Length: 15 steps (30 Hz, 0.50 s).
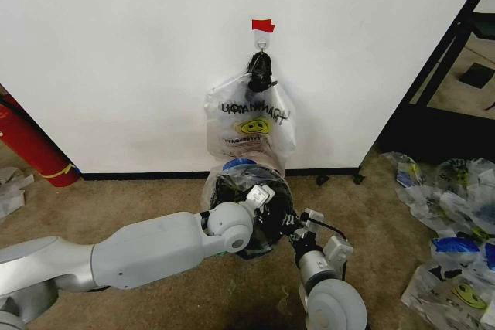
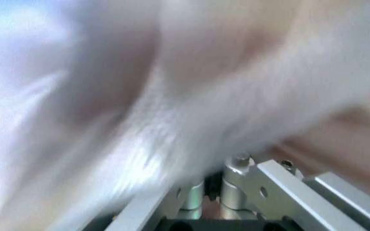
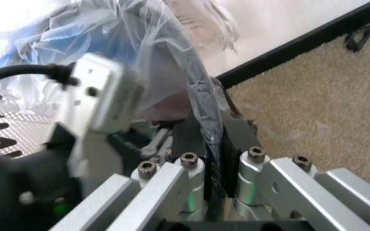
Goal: Pick up the garbage bag from the wall and place it over the trash bin.
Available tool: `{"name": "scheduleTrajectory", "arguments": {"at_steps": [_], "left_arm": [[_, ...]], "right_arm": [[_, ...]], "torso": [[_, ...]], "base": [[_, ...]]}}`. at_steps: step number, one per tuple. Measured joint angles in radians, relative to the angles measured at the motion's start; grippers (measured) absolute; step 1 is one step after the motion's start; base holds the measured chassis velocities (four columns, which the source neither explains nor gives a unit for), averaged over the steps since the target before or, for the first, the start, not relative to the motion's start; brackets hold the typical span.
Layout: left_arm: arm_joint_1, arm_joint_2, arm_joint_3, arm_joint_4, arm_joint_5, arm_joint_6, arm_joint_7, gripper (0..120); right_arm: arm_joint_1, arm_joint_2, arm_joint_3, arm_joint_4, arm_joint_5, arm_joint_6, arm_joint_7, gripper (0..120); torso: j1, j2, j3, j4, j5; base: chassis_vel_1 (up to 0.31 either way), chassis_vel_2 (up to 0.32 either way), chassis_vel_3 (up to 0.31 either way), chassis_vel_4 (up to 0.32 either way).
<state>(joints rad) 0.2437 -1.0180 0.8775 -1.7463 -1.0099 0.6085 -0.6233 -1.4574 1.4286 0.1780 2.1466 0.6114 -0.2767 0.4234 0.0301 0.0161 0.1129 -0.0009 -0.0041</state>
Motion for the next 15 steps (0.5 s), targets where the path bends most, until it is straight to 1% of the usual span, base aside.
{"name": "scheduleTrajectory", "arguments": {"at_steps": [4, 7, 8, 11, 12, 13, 15], "left_arm": [[0.006, 0.001, 0.002, 0.008, -0.004, -0.001, 0.003, 0], [0.006, 0.033, -0.007, -0.037, -0.042, 0.013, -0.006, 0], [0.006, 0.033, -0.007, -0.037, -0.042, 0.013, -0.006, 0], [0.004, 0.060, -0.023, -0.084, -0.077, 0.020, -0.008, 0], [0.004, 0.060, -0.023, -0.084, -0.077, 0.020, -0.008, 0], [0.003, 0.080, -0.043, -0.125, -0.106, 0.021, -0.002, 0], [0.003, 0.103, -0.057, -0.167, -0.121, 0.020, 0.006, 0]], "right_arm": [[-0.002, -0.005, -0.003, 0.007, 0.001, 0.000, 0.001, 1], [0.006, -0.007, 0.004, 0.002, 0.006, -0.001, 0.005, 1], [0.006, -0.007, 0.004, 0.002, 0.006, -0.001, 0.005, 1], [0.015, -0.006, 0.010, -0.012, 0.022, -0.003, 0.012, 1], [0.015, -0.006, 0.010, -0.012, 0.022, -0.003, 0.012, 1], [0.024, -0.001, 0.015, -0.024, 0.039, -0.007, 0.019, 1], [0.035, 0.002, 0.021, -0.034, 0.073, -0.017, 0.032, 1]], "torso": [[0.000, 0.000, 0.000, -0.0003, -0.0001], [0.000, 0.000, 0.000, 0.0001, -0.0001], [0.000, 0.000, 0.000, 0.0001, -0.0001], [0.000, 0.000, 0.000, 0.0001, 0.0000], [0.000, 0.000, 0.000, 0.0001, 0.0000], [0.000, 0.000, 0.000, -0.0001, 0.0000], [0.000, 0.000, 0.000, -0.0001, 0.0000]], "base": [[0.000, 0.000, 0.000, 0.000], [0.000, 0.000, 0.000, 0.000], [0.000, 0.000, 0.000, 0.000], [0.000, 0.000, 0.000, 0.000], [0.000, 0.000, 0.000, 0.000], [0.000, 0.000, 0.000, 0.000], [0.000, 0.000, 0.000, 0.000]]}}
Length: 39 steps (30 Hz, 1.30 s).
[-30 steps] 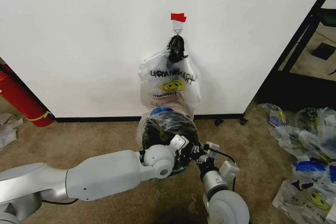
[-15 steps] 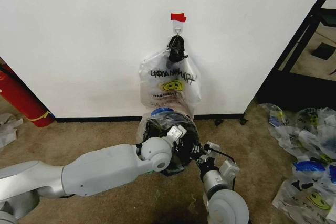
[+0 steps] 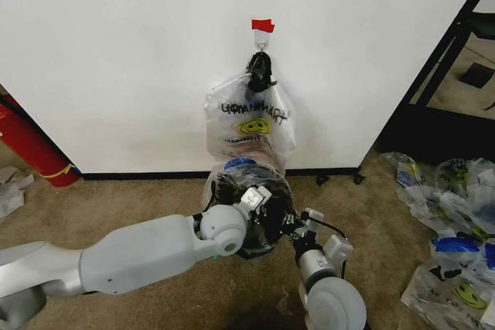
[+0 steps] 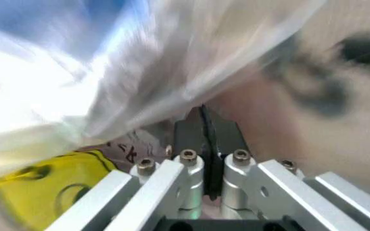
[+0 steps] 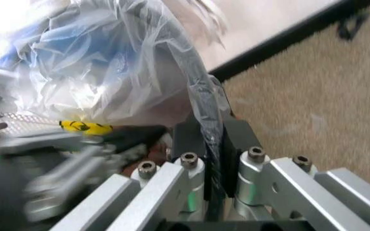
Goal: Pick up the garbage bag from the wall and place it over the trash bin.
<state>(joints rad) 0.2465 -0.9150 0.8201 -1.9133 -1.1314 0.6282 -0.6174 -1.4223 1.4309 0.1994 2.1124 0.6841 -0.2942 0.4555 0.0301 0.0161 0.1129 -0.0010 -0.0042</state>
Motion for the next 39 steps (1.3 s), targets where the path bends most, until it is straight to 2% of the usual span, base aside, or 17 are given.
{"name": "scheduleTrajectory", "arguments": {"at_steps": [7, 9, 10, 15, 17, 18, 19, 20, 22, 23, 24, 25, 27, 28, 31, 33, 39], "left_arm": [[0.058, 0.084, -0.079, -0.126, 0.017, -0.048, 0.083, 22], [0.134, 0.123, -0.164, -0.185, 0.028, -0.074, 0.117, 28], [0.216, 0.155, -0.251, -0.237, 0.029, -0.094, 0.136, 34], [0.380, 0.235, -0.432, -0.333, 0.020, -0.144, 0.176, 51], [0.504, 0.267, -0.607, -0.372, -0.007, -0.201, 0.208, 56], [0.578, 0.270, -0.702, -0.384, -0.019, -0.236, 0.226, 67], [0.578, 0.270, -0.702, -0.384, -0.019, -0.236, 0.226, 67], [0.642, 0.267, -0.772, -0.391, -0.023, -0.268, 0.242, 69], [0.729, 0.239, -0.859, -0.391, -0.023, -0.322, 0.269, 76], [0.769, 0.212, -0.891, -0.382, -0.022, -0.364, 0.291, 82], [0.819, 0.181, -0.925, -0.372, -0.001, -0.406, 0.313, 88], [0.906, 0.134, -0.988, -0.362, 0.058, -0.452, 0.340, 90], [0.961, 0.105, -1.025, -0.355, 0.103, -0.476, 0.354, 90], [1.053, 0.049, -1.090, -0.347, 0.186, -0.514, 0.383, 98], [1.208, -0.081, -1.195, -0.357, 0.302, -0.567, 0.426, 100], [1.288, -0.148, -1.238, -0.375, 0.348, -0.592, 0.445, 100], [1.413, -0.234, -1.295, -0.407, 0.443, -0.625, 0.457, 100]], "right_arm": [[0.033, 0.004, 0.010, -0.016, 0.110, -0.043, 0.048, 1], [0.044, 0.007, 0.009, -0.021, 0.147, -0.057, 0.065, 1], [0.052, 0.010, 0.007, -0.024, 0.171, -0.065, 0.079, 1], [0.066, 0.011, 0.002, -0.026, 0.242, -0.088, 0.118, 1], [0.069, 0.011, 0.010, -0.016, 0.284, -0.108, 0.148, 1], [0.069, 0.012, 0.015, -0.011, 0.289, -0.116, 0.156, 1], [0.069, 0.012, 0.015, -0.011, 0.289, -0.116, 0.156, 1], [0.070, 0.012, 0.017, -0.007, 0.293, -0.125, 0.161, 1], [0.067, 0.013, 0.023, 0.001, 0.298, -0.137, 0.165, 1], [0.057, 0.014, 0.031, 0.010, 0.296, -0.141, 0.165, 1], [0.053, 0.013, 0.039, 0.015, 0.296, -0.149, 0.168, 1], [0.057, 0.008, 0.042, 0.015, 0.299, -0.158, 0.173, 1], [0.061, 0.005, 0.041, 0.015, 0.302, -0.164, 0.175, 1], [0.070, -0.002, 0.040, 0.014, 0.310, -0.174, 0.177, 1], [0.086, -0.011, 0.035, 0.002, 0.327, -0.191, 0.187, 1], [0.096, -0.016, 0.035, -0.005, 0.337, -0.197, 0.194, 1], [0.121, -0.027, 0.035, -0.031, 0.380, -0.218, 0.212, 1]], "torso": [[0.000, 0.000, 0.000, -0.0002, 0.0000], [0.000, 0.000, 0.000, -0.0002, 0.0000], [0.000, 0.000, 0.000, 0.0001, -0.0001], [0.000, 0.000, 0.000, 0.0006, -0.0001], [0.000, 0.000, 0.000, 0.0001, 0.0000], [0.000, 0.000, 0.000, -0.0003, 0.0000], [0.000, 0.000, 0.000, -0.0003, 0.0000], [0.000, 0.000, 0.000, -0.0003, 0.0000], [0.000, 0.000, 0.000, 0.0011, 0.0002], [0.000, 0.000, 0.000, 0.0006, 0.0000], [0.000, 0.000, 0.000, -0.0015, -0.0005], [0.000, 0.000, 0.000, -0.0012, 0.0000], [0.000, 0.000, 0.000, -0.0008, 0.0003], [0.000, 0.000, 0.000, 0.0002, -0.0002], [0.000, 0.000, 0.000, 0.0005, 0.0000], [0.000, 0.000, 0.000, 0.0001, 0.0004], [0.000, 0.000, 0.000, 0.0001, 0.0003]], "base": [[0.000, 0.000, 0.000, 0.000], [0.000, 0.000, 0.000, 0.000], [0.000, 0.000, 0.000, 0.000], [0.000, 0.000, 0.000, 0.000], [0.000, 0.000, 0.000, 0.000], [0.000, 0.000, 0.000, 0.000], [0.000, 0.000, 0.000, 0.000], [0.000, 0.000, 0.000, 0.000], [0.000, 0.000, 0.000, 0.000], [0.000, 0.000, 0.000, 0.000], [0.000, 0.000, 0.000, 0.000], [0.000, 0.000, 0.000, 0.000], [0.000, 0.000, 0.000, 0.000], [0.000, 0.000, 0.000, 0.000], [0.000, 0.000, 0.000, 0.000], [0.000, 0.000, 0.000, 0.000], [0.000, 0.000, 0.000, 0.000]]}}
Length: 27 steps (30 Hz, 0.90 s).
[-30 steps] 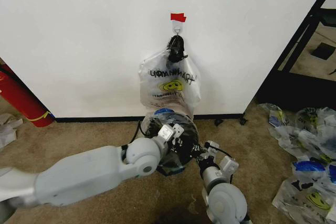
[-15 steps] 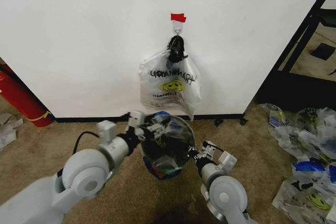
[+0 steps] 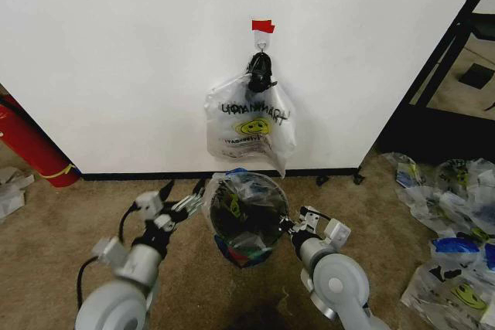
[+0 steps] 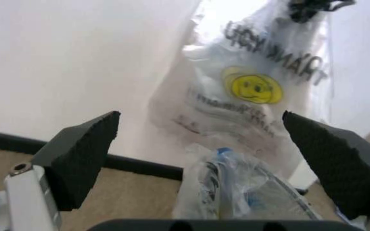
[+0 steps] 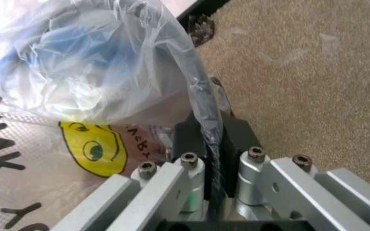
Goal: Pick up the garbage bag from the wall and place it over the trash bin.
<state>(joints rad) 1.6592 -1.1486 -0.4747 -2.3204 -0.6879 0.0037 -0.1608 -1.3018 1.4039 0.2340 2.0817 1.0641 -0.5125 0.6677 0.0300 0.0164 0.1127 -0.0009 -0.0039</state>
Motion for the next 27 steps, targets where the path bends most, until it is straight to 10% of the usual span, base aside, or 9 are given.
{"name": "scheduleTrajectory", "arguments": {"at_steps": [6, 27], "left_arm": [[0.025, -0.017, -0.014, -0.013, 0.003, 0.002, -0.011, 100], [0.022, -0.028, 0.013, -0.022, 0.015, 0.035, -0.033, 100]], "right_arm": [[0.009, -0.005, 0.001, -0.020, 0.010, -0.011, -0.001, 4], [-0.016, -0.014, 0.004, -0.004, -0.039, -0.011, -0.046, 81]], "torso": [[0.000, 0.000, 0.000, -0.0002, 0.0000], [0.000, 0.000, 0.000, 0.0000, -0.0002]], "base": [[0.000, 0.000, 0.000, 0.000], [0.000, 0.000, 0.000, 0.000]]}}
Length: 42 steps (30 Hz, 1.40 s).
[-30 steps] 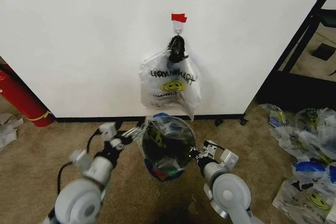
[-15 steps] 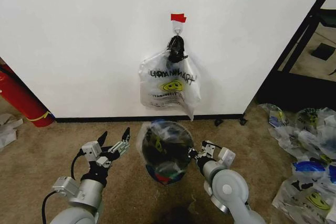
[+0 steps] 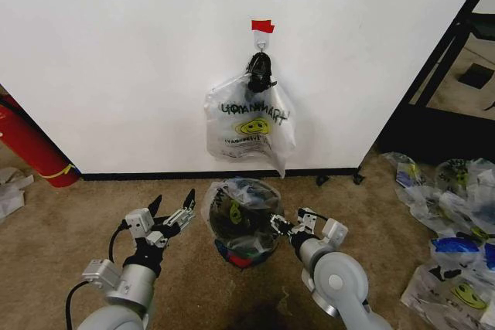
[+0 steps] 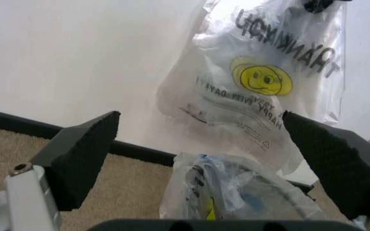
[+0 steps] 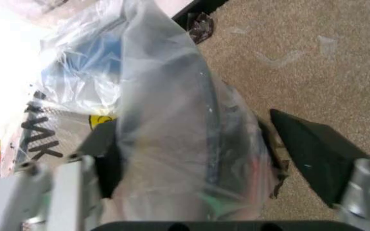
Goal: Pick up the garbage bag from the wall and place it over the trash bin.
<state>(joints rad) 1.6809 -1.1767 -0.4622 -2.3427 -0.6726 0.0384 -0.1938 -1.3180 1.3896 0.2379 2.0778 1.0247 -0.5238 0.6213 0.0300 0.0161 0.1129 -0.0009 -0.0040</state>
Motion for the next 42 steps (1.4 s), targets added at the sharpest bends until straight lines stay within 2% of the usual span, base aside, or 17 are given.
{"name": "scheduleTrajectory", "arguments": {"at_steps": [5, 10, 15, 17, 21, 26, 27, 29, 31, 32, 35, 37, 42], "left_arm": [[0.005, -0.002, 0.010, -0.001, 0.010, 0.001, 0.000, 100], [0.015, -0.002, 0.038, 0.001, 0.039, 0.002, 0.005, 100], [0.026, 0.030, 0.082, 0.021, 0.105, -0.004, 0.023, 100], [0.007, 0.065, 0.102, 0.047, 0.164, -0.014, 0.027, 100], [-0.013, 0.077, 0.107, 0.058, 0.183, -0.019, 0.028, 100], [-0.035, 0.032, 0.083, 0.072, 0.186, -0.036, 0.029, 100], [-0.035, 0.015, 0.076, 0.073, 0.186, -0.042, 0.031, 100], [-0.034, 0.010, 0.074, 0.073, 0.187, -0.044, 0.032, 100], [-0.032, -0.015, 0.066, 0.078, 0.197, -0.058, 0.037, 100], [-0.031, -0.024, 0.064, 0.081, 0.207, -0.067, 0.039, 100], [-0.028, -0.051, 0.060, 0.089, 0.242, -0.092, 0.042, 100], [-0.027, -0.055, 0.059, 0.089, 0.245, -0.096, 0.042, 100], [-0.004, -0.089, 0.064, 0.089, 0.300, -0.138, 0.047, 100]], "right_arm": [[-0.014, -0.006, 0.005, 0.000, -0.033, 0.012, -0.026, 98], [-0.032, -0.007, 0.005, 0.001, -0.068, 0.032, -0.065, 100], [-0.033, -0.007, 0.008, -0.004, -0.072, 0.042, -0.066, 100], [-0.040, -0.010, 0.011, 0.002, -0.076, 0.053, -0.083, 100], [-0.053, -0.013, 0.012, 0.013, -0.105, 0.074, -0.121, 100], [-0.128, -0.030, 0.018, 0.069, -0.380, 0.299, -0.282, 100], [-0.156, -0.034, 0.030, 0.080, -0.456, 0.376, -0.321, 100], [-0.166, -0.036, 0.034, 0.083, -0.482, 0.402, -0.333, 100], [-0.226, -0.039, 0.072, 0.095, -0.651, 0.577, -0.390, 100], [-0.262, -0.035, 0.097, 0.103, -0.713, 0.633, -0.407, 100], [-0.379, -0.009, 0.159, 0.126, -0.848, 0.758, -0.424, 100], [-0.395, -0.006, 0.165, 0.130, -0.863, 0.772, -0.423, 100], [-0.546, 0.043, 0.208, 0.162, -1.006, 0.959, -0.405, 100]], "torso": [[0.000, 0.000, 0.000, -0.0001, 0.0000], [0.000, 0.000, 0.000, -0.0001, 0.0000], [0.000, 0.000, 0.000, 0.0001, 0.0000], [0.000, 0.000, 0.000, -0.0001, 0.0000], [0.000, 0.000, 0.000, -0.0001, 0.0000], [0.000, 0.000, 0.000, 0.0001, 0.0000], [0.000, 0.000, 0.000, 0.0002, 0.0000], [0.000, 0.000, 0.000, 0.0001, -0.0001], [0.000, 0.000, 0.000, 0.0002, 0.0002], [0.000, 0.000, 0.000, 0.0004, 0.0001], [0.000, 0.000, 0.000, -0.0006, 0.0001], [0.000, 0.000, 0.000, -0.0005, 0.0000], [0.000, 0.000, 0.000, 0.0000, 0.0000]], "base": [[0.000, 0.000, 0.000, 0.000], [0.000, 0.000, 0.000, 0.000], [0.000, 0.000, 0.000, 0.000], [0.000, 0.000, 0.000, 0.000], [0.000, 0.000, 0.000, 0.000], [0.000, 0.000, 0.000, 0.000], [0.000, 0.000, 0.000, 0.000], [0.000, 0.000, 0.000, 0.000], [0.000, 0.000, 0.000, 0.000], [0.000, 0.000, 0.000, 0.000], [0.000, 0.000, 0.000, 0.000], [0.000, 0.000, 0.000, 0.000], [0.000, 0.000, 0.000, 0.000]]}}
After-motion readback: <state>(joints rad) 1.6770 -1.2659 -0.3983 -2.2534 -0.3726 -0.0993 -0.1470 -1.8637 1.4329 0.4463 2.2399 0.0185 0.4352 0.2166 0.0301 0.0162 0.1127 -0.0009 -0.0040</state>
